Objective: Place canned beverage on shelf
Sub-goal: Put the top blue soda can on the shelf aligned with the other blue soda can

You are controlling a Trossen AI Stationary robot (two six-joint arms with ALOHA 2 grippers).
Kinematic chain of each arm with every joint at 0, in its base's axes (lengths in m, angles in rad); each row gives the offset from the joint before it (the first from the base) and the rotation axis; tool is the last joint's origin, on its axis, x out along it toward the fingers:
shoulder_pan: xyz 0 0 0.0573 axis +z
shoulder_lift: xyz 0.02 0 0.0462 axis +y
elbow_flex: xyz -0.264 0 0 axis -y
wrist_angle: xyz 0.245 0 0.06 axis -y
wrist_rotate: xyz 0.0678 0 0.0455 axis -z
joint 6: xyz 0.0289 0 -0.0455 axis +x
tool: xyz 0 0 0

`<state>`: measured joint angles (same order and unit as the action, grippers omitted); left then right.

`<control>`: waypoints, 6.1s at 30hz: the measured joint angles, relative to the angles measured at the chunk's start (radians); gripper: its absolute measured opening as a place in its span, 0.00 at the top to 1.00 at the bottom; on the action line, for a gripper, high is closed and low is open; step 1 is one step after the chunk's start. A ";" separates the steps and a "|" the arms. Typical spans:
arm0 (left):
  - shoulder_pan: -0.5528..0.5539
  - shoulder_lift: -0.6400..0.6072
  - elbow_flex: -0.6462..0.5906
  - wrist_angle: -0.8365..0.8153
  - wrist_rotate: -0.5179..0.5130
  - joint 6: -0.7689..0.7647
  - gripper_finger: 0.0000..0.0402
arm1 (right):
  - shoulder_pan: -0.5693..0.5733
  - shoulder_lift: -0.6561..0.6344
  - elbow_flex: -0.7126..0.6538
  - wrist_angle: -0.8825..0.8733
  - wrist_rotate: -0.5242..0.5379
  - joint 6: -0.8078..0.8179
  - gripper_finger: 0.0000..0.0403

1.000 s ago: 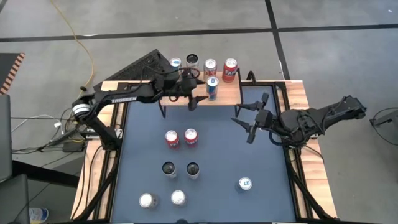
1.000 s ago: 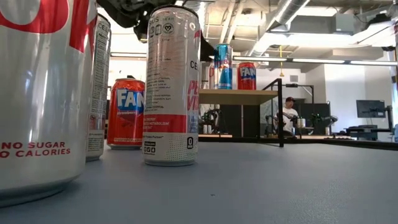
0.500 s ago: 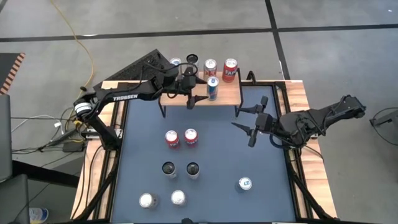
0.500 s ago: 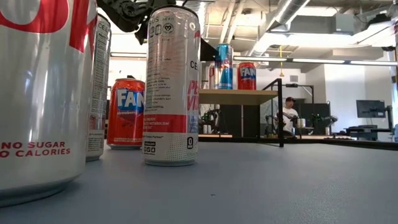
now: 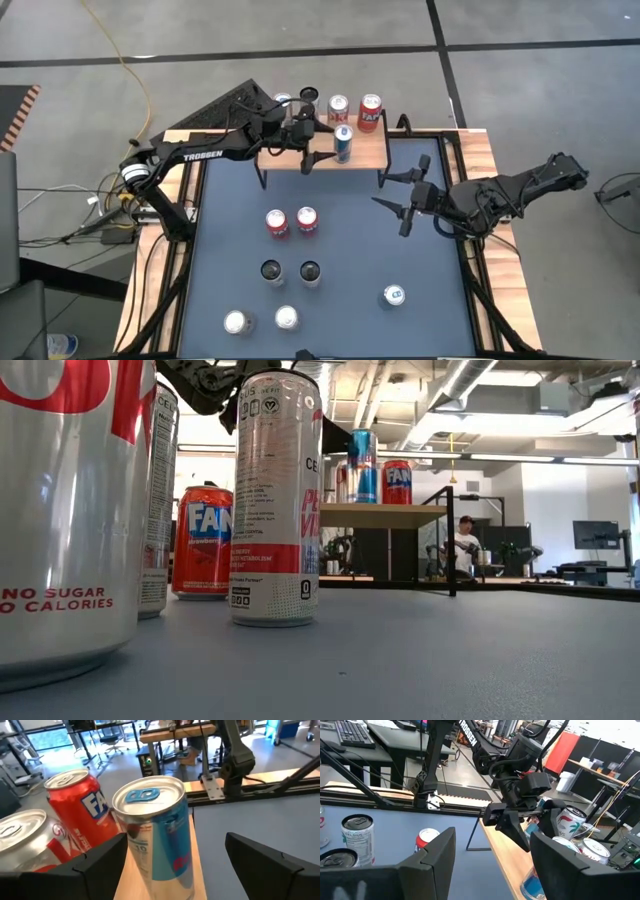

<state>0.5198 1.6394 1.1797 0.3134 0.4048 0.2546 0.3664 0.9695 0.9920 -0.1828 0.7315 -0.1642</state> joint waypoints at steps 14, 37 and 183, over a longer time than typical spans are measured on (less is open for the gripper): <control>0.031 0.074 -0.001 0.100 0.044 -0.081 0.21 | 0.000 0.000 0.000 0.000 -0.002 0.017 0.39; 0.023 0.114 -0.001 0.180 0.081 -0.088 0.21 | 0.018 0.000 0.000 -0.026 -0.002 0.016 0.39; 0.301 -0.574 -0.578 0.044 -0.103 -0.049 0.18 | 0.019 0.000 0.000 0.034 -0.028 0.050 0.39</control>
<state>0.8205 1.0652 0.6017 0.3574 0.3019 0.2055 0.3859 0.9695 0.9920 -0.1490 0.7036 -0.1139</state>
